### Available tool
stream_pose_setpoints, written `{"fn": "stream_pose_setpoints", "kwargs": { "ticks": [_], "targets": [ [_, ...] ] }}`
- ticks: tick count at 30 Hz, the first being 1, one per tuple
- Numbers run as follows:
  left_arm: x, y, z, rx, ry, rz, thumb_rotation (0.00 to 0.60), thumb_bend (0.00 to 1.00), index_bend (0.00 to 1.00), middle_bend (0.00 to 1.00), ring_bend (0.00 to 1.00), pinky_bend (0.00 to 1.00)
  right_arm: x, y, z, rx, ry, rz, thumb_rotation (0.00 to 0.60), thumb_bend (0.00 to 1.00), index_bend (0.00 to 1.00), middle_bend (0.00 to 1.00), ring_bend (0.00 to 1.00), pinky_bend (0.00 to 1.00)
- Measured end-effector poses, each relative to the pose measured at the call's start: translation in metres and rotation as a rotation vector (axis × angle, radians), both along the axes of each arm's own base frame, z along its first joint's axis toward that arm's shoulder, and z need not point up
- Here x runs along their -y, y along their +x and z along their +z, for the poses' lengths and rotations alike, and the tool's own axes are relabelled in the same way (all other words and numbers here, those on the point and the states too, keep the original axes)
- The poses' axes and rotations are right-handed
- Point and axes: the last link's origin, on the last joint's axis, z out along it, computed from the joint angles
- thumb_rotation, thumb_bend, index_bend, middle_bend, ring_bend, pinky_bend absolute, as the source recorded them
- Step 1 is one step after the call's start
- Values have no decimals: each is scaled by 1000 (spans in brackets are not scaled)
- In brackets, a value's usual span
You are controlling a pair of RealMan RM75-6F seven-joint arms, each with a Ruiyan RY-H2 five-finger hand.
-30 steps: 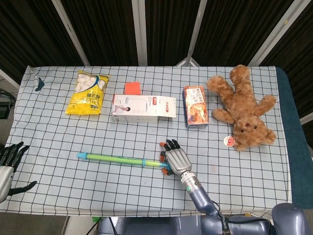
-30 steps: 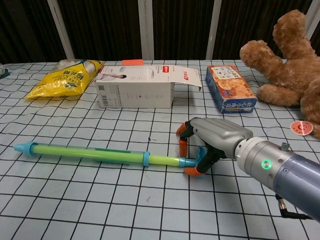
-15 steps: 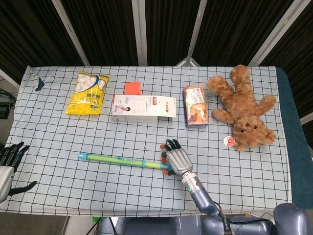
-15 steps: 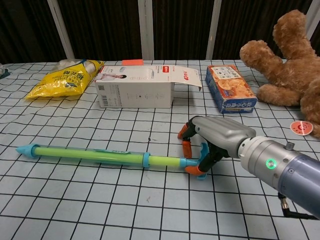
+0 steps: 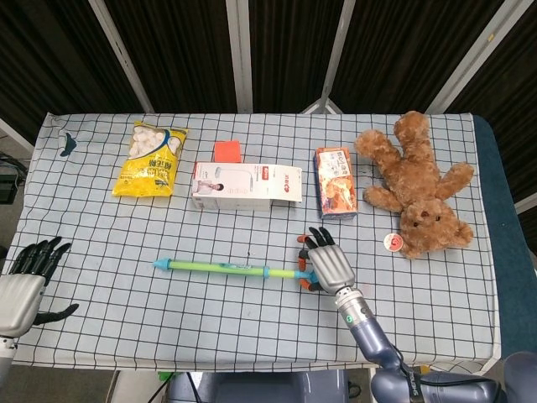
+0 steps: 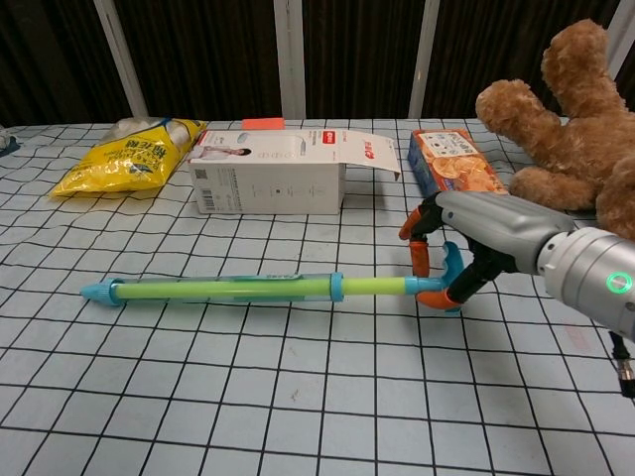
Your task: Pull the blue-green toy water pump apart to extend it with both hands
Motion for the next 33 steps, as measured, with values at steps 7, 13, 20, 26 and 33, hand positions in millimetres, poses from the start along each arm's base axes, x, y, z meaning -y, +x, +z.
{"fn": "stream_pose_setpoints", "kwargs": {
  "ticks": [7, 13, 20, 26, 33],
  "targets": [
    [-23, 19, -16, -28, -60, -6, 600, 170, 184, 63, 0, 5, 4, -16, 17, 9, -26, -41, 600, 355, 648, 241, 0, 0],
    [-46, 32, -34, -66, -105, -12, 600, 195, 204, 102, 0, 29, 4, -25, 26, 16, -19, -52, 600, 358, 648, 241, 0, 0],
    [-80, 52, -52, -110, -137, -51, 600, 213, 235, 105, 0, 29, 5, -31, 30, 26, 0, -54, 600, 358, 655, 246, 0, 0],
    [-106, 67, -67, -156, -161, -88, 600, 284, 281, 110, 0, 29, 7, -31, 33, 33, 7, -51, 600, 359, 655, 246, 0, 0],
    [-126, 82, -97, -169, -239, -104, 600, 316, 320, 117, 0, 29, 7, -33, 34, 31, 13, -50, 600, 360, 655, 246, 0, 0]
  ]
}}
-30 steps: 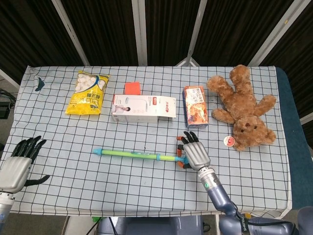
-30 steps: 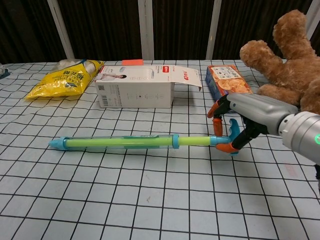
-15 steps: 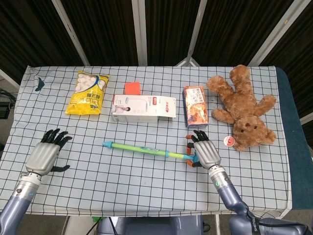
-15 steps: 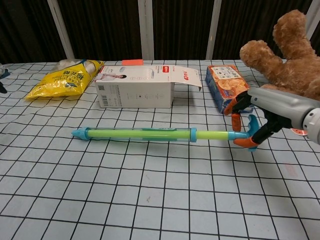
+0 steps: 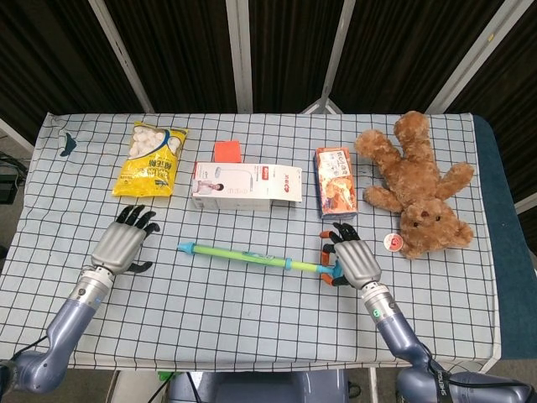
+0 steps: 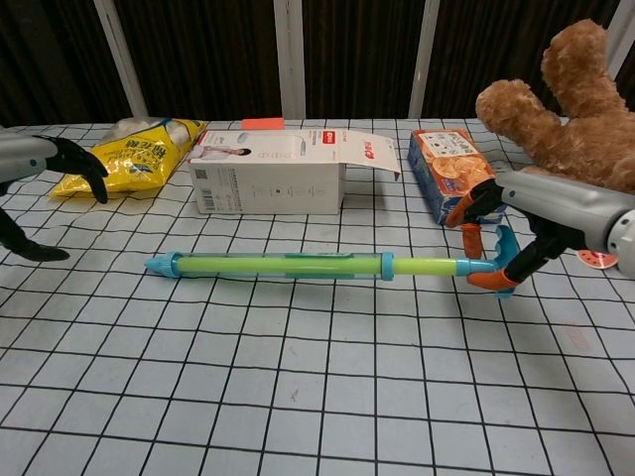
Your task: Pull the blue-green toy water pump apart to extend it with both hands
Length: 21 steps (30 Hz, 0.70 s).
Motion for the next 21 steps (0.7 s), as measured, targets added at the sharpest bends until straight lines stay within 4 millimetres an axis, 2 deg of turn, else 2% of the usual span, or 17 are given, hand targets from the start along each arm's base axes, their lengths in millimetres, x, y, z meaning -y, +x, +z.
{"fn": "stream_pose_setpoints", "kwargs": {
  "ticks": [7, 21],
  "targets": [
    [-12, 17, -32, -12, -65, -17, 600, 359, 340, 121, 0, 29, 0, -2, 2, -4, -1, -3, 600, 360, 655, 246, 0, 0],
    [-22, 44, -79, -21, -102, -31, 600, 413, 350, 124, 0, 29, 2, -5, 6, 1, -1, -8, 600, 361, 655, 246, 0, 0]
  ]
}}
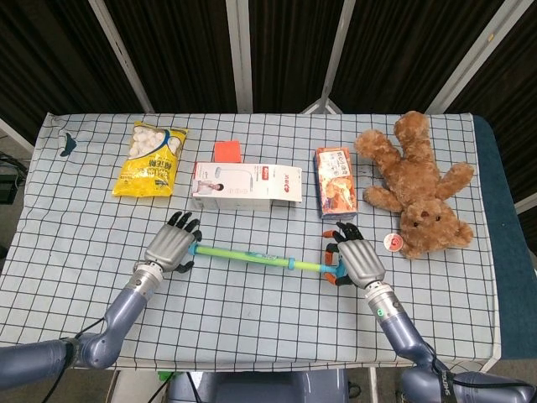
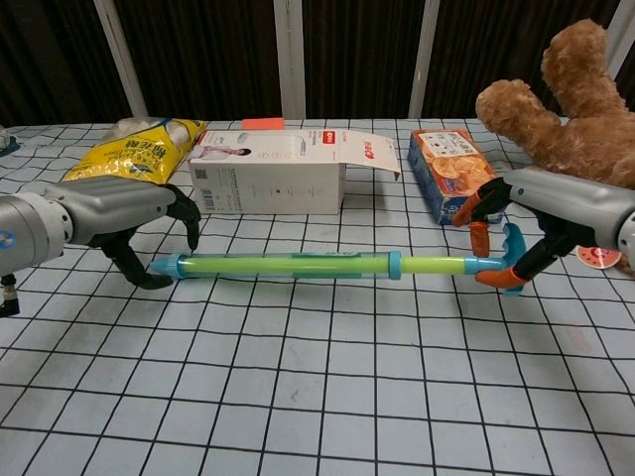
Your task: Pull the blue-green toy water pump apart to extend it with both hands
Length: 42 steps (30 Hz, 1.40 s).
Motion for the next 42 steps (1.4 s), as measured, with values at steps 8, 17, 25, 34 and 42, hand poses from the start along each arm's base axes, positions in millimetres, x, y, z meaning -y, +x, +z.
{"fn": "stream_pose_setpoints", "kwargs": {
  "ticks": [8, 17, 25, 34, 42],
  "targets": [
    [-3, 6, -14, 1, 3, 10, 600, 442, 394, 140, 0, 29, 1, 0, 2, 6, -2, -2, 600, 363, 655, 246, 0, 0],
    [-2, 7, -16, 6, 16, 10, 600, 469, 411, 146, 0, 29, 1, -1, 2, 5, -3, -4, 600, 364, 655, 246, 0, 0],
    [-1, 2, -16, -3, 17, 15, 600, 469, 448, 154, 0, 29, 2, -2, 1, 1, -2, -4, 600, 364, 655, 246, 0, 0],
    [0, 1, -17, 8, 21, 10, 600, 473, 496, 165, 0, 29, 2, -2, 1, -2, -5, -3, 600, 364, 657, 249, 0, 0],
    [5, 2, -14, 31, 27, 1, 600, 481, 510, 164, 0, 29, 2, -1, 4, 7, -16, 0, 600, 364, 662, 253, 0, 0]
  ]
}}
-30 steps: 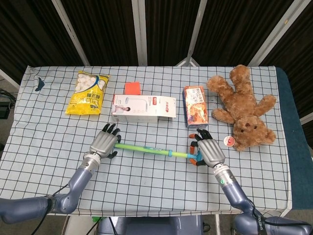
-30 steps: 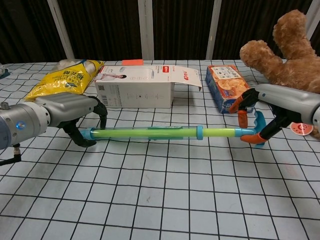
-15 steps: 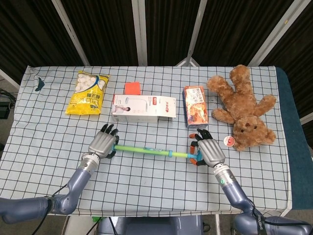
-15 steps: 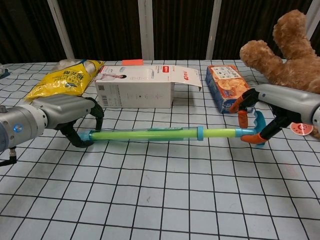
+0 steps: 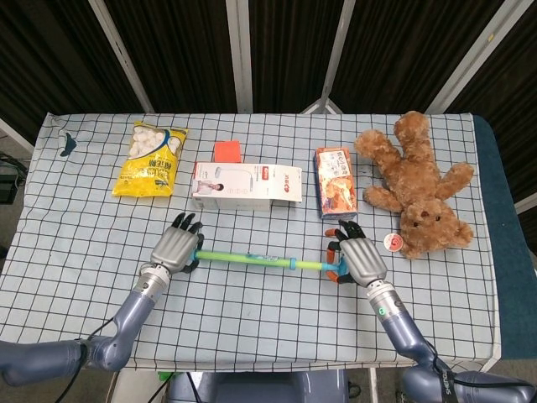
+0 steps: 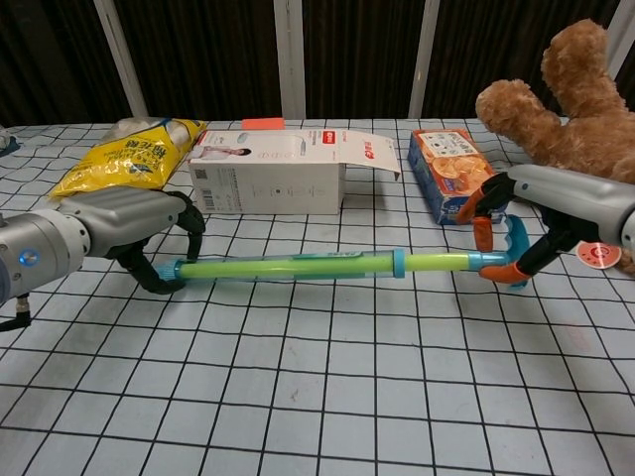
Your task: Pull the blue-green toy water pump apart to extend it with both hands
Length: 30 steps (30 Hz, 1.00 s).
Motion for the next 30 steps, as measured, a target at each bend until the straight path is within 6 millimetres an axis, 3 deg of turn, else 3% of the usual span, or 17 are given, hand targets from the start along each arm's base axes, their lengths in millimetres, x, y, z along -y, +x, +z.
{"fn": "stream_pose_setpoints", "kwargs": {
  "ticks": [13, 30],
  "targets": [
    [19, -2, 21, 60, 11, 14, 600, 488, 519, 165, 0, 29, -5, -2, 9, 4, -27, -1, 600, 364, 662, 253, 0, 0],
    [31, -34, 53, 43, 36, 66, 600, 489, 520, 165, 0, 29, -10, -16, 22, -28, -54, -24, 600, 364, 662, 253, 0, 0]
  ]
}}
